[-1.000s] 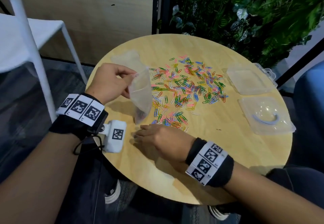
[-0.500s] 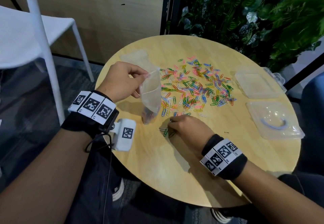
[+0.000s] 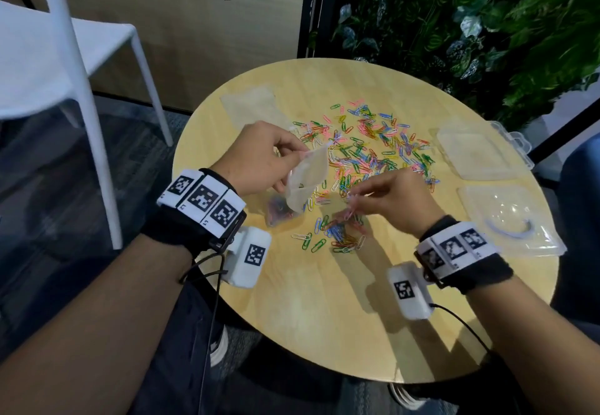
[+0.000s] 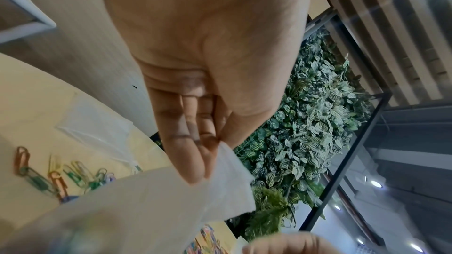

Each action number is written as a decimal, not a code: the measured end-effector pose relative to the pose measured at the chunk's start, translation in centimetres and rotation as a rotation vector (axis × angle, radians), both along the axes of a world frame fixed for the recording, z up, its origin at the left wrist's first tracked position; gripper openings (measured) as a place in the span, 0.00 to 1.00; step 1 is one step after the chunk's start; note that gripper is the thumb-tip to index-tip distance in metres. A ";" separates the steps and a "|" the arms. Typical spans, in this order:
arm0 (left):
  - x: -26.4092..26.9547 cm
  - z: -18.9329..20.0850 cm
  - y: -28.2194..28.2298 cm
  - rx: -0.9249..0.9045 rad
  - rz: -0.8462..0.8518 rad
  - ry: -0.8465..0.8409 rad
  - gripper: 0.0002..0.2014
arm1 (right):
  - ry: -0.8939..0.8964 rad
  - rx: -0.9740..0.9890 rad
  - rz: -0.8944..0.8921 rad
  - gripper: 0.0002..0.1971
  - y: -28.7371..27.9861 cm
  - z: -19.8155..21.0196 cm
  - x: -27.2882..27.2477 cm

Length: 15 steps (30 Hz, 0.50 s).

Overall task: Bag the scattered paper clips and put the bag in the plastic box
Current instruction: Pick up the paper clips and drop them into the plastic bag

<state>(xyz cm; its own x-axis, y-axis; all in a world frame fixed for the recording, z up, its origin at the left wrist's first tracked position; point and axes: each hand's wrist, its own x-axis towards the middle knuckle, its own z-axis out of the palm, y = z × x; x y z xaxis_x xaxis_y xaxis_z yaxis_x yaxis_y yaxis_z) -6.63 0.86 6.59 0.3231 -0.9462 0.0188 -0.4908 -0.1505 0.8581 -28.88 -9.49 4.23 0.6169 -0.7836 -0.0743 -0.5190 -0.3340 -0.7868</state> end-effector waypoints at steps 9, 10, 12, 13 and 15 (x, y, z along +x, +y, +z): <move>-2.6 -1.2 -1.4 0.014 -0.061 0.025 0.05 | -0.696 0.732 -0.271 0.08 0.5 2.6 0.5; -2.8 -1.3 -1.5 0.010 -0.059 0.025 0.05 | -0.670 0.700 -0.254 0.07 1.0 2.3 0.8; -3.3 -1.5 -1.7 0.000 -0.057 0.027 0.05 | -0.579 0.608 -0.213 0.07 1.7 1.7 1.3; -3.4 -1.6 -1.8 -0.003 -0.052 0.034 0.05 | -0.538 0.569 -0.204 0.07 2.0 1.5 1.5; -3.7 -1.8 -1.8 -0.002 -0.041 0.058 0.04 | -0.494 0.535 -0.195 0.07 2.2 1.2 1.8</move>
<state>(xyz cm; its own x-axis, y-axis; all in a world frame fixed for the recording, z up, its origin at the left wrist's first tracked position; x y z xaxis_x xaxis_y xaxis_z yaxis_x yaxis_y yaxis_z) -10.29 -0.99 4.80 0.2851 -0.9585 0.0026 -0.4457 -0.1302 0.8856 -27.04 -7.32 5.46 0.5314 -0.8165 -0.2258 -0.0738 0.2209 -0.9725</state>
